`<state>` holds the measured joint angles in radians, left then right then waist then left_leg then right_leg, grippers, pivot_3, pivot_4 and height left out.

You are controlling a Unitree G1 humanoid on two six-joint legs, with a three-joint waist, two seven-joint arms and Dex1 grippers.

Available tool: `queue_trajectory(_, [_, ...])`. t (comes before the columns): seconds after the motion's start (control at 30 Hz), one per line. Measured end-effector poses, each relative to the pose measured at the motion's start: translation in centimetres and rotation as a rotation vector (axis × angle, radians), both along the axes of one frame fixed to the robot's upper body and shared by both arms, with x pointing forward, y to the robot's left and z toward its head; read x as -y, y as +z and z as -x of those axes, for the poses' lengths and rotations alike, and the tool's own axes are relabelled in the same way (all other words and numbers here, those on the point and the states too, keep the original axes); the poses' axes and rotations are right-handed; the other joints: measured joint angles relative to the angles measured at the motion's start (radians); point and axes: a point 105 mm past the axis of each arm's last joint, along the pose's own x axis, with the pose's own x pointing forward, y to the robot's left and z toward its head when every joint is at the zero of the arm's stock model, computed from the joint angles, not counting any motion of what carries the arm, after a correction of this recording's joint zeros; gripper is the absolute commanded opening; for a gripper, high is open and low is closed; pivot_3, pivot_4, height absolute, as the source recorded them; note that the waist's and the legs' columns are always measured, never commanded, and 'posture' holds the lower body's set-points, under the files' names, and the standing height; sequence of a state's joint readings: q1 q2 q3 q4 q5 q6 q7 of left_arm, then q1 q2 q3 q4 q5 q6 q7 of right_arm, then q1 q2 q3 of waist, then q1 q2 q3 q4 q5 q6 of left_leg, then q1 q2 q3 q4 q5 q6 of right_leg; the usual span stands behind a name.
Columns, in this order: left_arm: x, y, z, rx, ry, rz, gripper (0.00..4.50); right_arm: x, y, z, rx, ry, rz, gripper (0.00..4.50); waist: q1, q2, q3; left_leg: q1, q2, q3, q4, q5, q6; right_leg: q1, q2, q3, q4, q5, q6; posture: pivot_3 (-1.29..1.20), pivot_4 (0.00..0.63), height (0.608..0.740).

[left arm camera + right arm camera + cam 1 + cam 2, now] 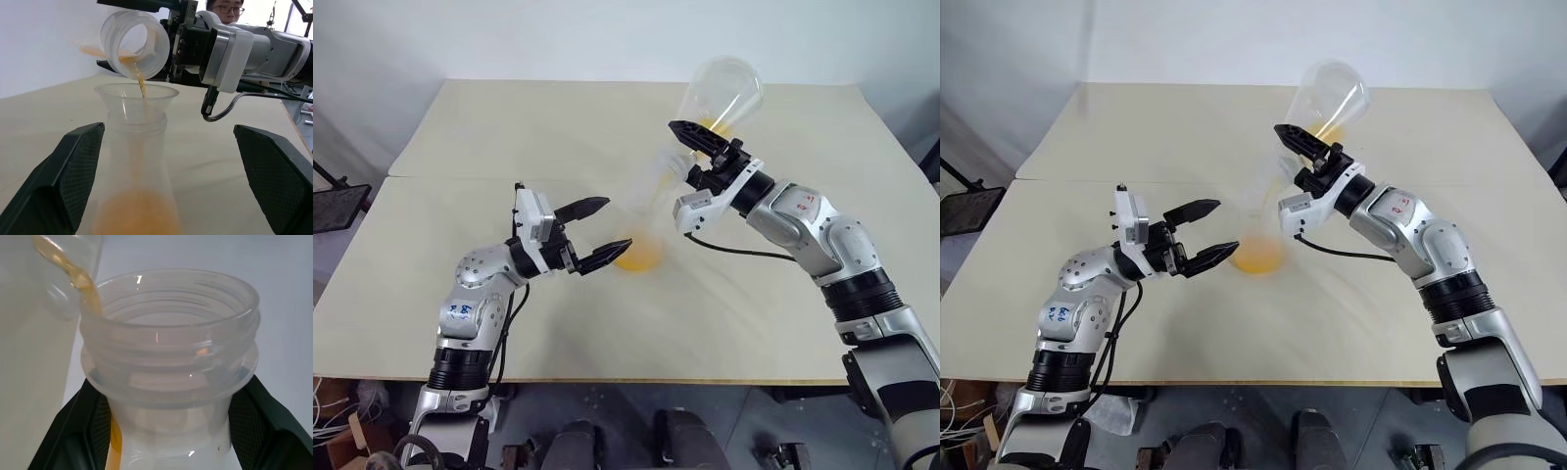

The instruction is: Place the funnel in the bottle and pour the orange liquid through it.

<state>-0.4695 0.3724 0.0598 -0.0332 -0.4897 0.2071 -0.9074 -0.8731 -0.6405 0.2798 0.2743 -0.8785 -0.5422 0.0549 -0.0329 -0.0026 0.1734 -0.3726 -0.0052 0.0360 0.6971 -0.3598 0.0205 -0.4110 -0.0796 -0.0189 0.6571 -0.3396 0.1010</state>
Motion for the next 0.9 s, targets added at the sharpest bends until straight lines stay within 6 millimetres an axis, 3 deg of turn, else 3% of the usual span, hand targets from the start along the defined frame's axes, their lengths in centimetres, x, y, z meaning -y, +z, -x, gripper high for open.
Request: queue_trajectory(0.9, [0.02,0.0,0.0,0.0,-0.001,0.001,4.5,-0.22,-0.09,0.0,-0.001,0.005,-0.002,2.72,0.0,0.0,0.0,0.0,0.0,0.0,0.0,0.0,0.0,0.0,0.0,0.0,0.0,0.0,0.0,0.0,0.15,0.74])
